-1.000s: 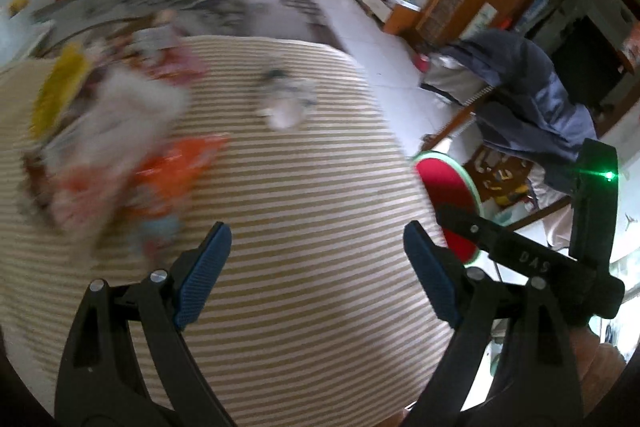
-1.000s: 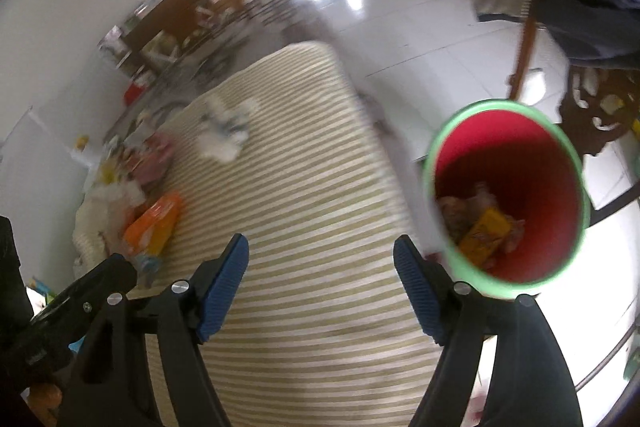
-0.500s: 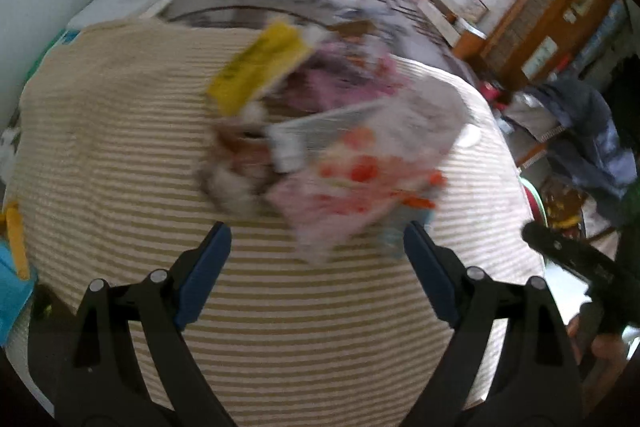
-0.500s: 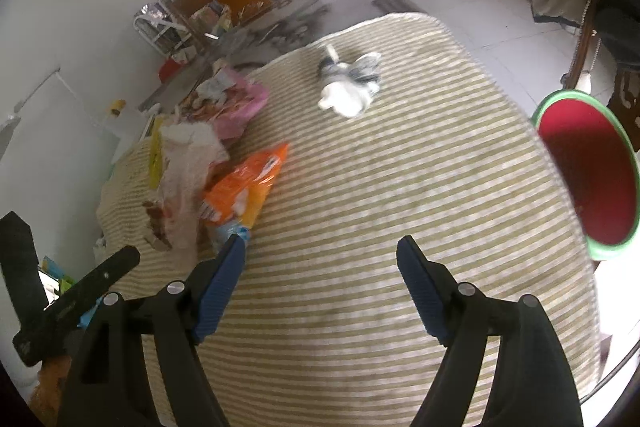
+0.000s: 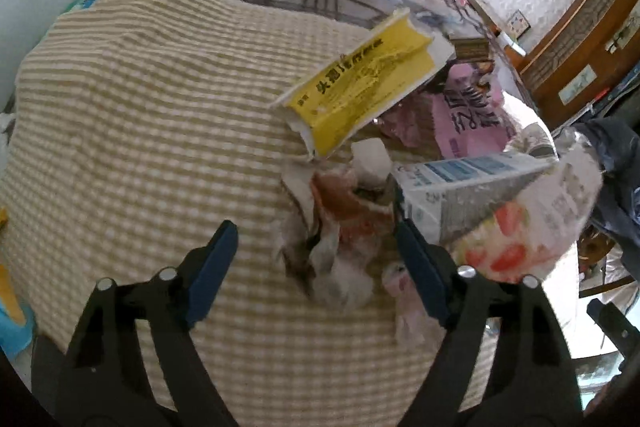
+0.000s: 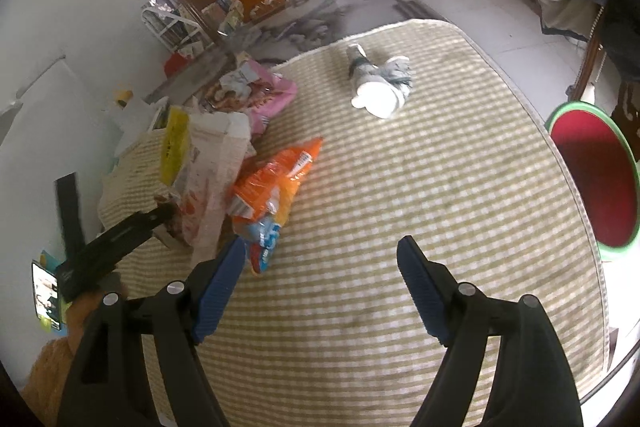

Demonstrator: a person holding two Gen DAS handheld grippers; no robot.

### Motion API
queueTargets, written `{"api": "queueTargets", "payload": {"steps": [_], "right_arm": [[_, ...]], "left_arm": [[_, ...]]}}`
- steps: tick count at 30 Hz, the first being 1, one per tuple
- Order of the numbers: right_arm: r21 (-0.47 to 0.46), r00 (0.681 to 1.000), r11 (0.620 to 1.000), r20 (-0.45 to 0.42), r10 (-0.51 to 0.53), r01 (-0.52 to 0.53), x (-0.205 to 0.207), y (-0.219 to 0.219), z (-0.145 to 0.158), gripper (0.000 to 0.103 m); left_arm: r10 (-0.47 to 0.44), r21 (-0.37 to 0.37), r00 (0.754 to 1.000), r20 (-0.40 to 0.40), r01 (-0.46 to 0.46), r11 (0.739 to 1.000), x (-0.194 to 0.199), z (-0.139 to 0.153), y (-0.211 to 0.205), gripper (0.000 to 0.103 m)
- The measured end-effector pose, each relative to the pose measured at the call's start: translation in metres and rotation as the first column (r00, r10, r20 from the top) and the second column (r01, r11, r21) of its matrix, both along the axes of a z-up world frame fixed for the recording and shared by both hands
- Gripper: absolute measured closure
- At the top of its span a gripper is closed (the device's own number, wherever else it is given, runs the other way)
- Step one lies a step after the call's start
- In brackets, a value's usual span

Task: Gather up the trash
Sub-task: 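Grasp crumpled paper with the left tool while the right grasps a white paper box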

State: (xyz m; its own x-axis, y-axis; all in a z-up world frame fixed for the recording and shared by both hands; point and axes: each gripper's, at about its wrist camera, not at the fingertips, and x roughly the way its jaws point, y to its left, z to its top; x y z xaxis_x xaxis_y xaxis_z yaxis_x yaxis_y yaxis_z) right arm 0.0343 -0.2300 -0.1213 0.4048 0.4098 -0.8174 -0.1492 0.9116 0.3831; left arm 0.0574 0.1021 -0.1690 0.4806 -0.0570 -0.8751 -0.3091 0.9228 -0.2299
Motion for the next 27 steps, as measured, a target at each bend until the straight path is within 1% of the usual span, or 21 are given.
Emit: {"api": "queueTargets", "payload": {"steps": [1,2,3,5,7,10,13,16,18,21,23,24,25,26,27], "right_arm": [[0.004,1.0,1.0,-0.002,0.006,-0.006,0.001,0.002,0.0,0.025],[0.008,1.0,1.0,-0.004,0.013,-0.013,0.003,0.006,0.0,0.025],[0.011,1.0,1.0,-0.004,0.025,-0.025,0.005,0.011,0.0,0.025],[0.017,0.999,0.999,-0.002,0.047,-0.047,0.009,0.02,0.001,0.025],[0.039,0.998,0.997,-0.008,0.063,-0.063,0.017,0.031,0.001,0.025],[0.069,0.997,0.995,-0.021,0.078,-0.076,0.032,0.049,-0.001,0.024],[0.097,0.995,0.992,-0.049,0.085,-0.08,0.046,0.068,-0.007,0.024],[0.116,0.994,0.991,-0.08,0.078,-0.069,0.059,0.087,-0.014,0.024],[0.094,0.996,0.994,-0.06,0.06,-0.054,0.065,0.099,-0.013,0.017],[0.08,0.995,0.995,-0.064,0.072,-0.067,0.072,0.116,-0.016,0.017],[0.037,0.996,0.996,-0.049,0.078,-0.076,0.074,0.125,-0.018,0.017],[-0.008,0.995,0.995,-0.032,0.096,-0.097,0.073,0.133,-0.019,0.018],[-0.029,0.993,0.993,-0.029,0.115,-0.116,0.072,0.138,-0.02,0.026],[-0.045,0.99,0.989,-0.037,0.136,-0.137,0.071,0.142,-0.023,0.039],[-0.058,0.987,0.986,-0.048,0.155,-0.158,0.07,0.145,-0.026,0.047]], "left_arm": [[-0.012,-0.015,1.0,-0.007,0.012,1.0,0.003,-0.004,0.001,0.042],[-0.023,-0.024,1.0,-0.011,0.022,0.999,0.004,-0.004,-0.003,0.056],[-0.034,-0.022,0.999,-0.016,0.034,0.999,0.006,-0.005,-0.003,0.061],[-0.056,-0.004,0.998,0.003,0.056,0.998,0.003,-0.001,-0.006,0.07],[-0.067,0.004,0.998,0.013,0.067,0.998,-0.004,0.006,-0.009,0.07],[-0.067,-0.013,0.997,0.028,0.067,0.998,-0.021,0.014,-0.008,0.071],[-0.058,-0.042,0.998,0.021,0.059,0.997,-0.043,0.02,-0.007,0.07],[-0.044,-0.062,0.999,0.01,0.045,0.997,-0.054,0.02,-0.001,0.07],[-0.035,-0.069,0.999,0.006,0.036,0.997,-0.063,0.021,-0.001,0.07],[-0.032,-0.075,0.999,-0.007,0.031,0.997,-0.069,0.019,-0.003,0.07],[-0.036,-0.085,0.999,-0.014,0.035,0.996,-0.07,0.018,-0.004,0.07],[-0.041,-0.088,0.999,-0.017,0.039,0.995,-0.07,0.017,-0.005,0.07],[-0.044,-0.088,0.999,-0.019,0.042,0.995,-0.071,0.016,-0.007,0.069],[-0.048,-0.089,0.999,-0.021,0.046,0.995,-0.072,0.016,-0.008,0.069],[-0.051,-0.09,0.998,-0.023,0.049,0.995,-0.072,0.015,-0.009,0.069]]}}
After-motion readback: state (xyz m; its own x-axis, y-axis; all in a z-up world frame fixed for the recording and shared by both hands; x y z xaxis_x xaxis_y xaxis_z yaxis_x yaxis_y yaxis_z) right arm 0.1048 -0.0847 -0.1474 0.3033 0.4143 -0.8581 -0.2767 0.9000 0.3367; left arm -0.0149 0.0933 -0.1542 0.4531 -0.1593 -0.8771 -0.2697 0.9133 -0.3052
